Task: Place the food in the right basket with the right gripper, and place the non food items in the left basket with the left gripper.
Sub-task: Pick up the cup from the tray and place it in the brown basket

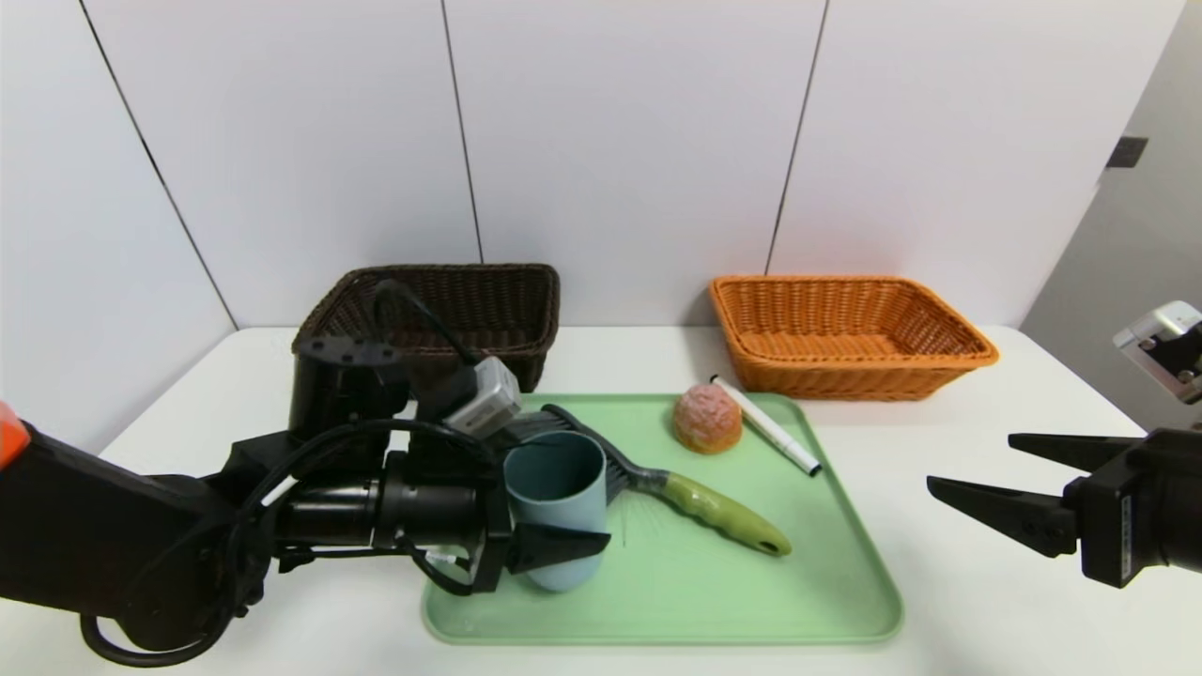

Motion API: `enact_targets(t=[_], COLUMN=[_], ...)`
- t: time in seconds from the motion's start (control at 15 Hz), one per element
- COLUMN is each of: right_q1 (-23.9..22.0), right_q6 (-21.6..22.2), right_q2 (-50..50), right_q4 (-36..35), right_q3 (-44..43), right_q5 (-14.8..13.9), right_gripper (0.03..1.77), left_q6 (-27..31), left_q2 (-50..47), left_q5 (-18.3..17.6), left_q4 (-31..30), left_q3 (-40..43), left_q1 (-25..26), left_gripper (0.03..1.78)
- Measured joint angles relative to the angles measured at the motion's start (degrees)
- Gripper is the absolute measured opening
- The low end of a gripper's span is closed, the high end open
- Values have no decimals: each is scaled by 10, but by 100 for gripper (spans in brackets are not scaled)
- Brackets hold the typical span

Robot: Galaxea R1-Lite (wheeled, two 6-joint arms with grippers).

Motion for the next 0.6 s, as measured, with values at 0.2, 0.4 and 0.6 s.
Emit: enact_targets(t=[0.2,0.4,0.6], right_q1=[0,0,0], right_q6=[0,1,0], right_q2=[0,-1,-1], right_q4=[-2,-4,-5], right_q3=[0,0,1], right_q5=[-1,-2,-1], right_gripper=[170,170,170], left_q6=[-29,-63,-67], left_q2=[-36,-54,-56], left_q5=[56,78,81], left_q4=[1,5,12], left_q3=[-37,-99,-153], left_q1=[36,83,133], left_gripper=[116,116,115])
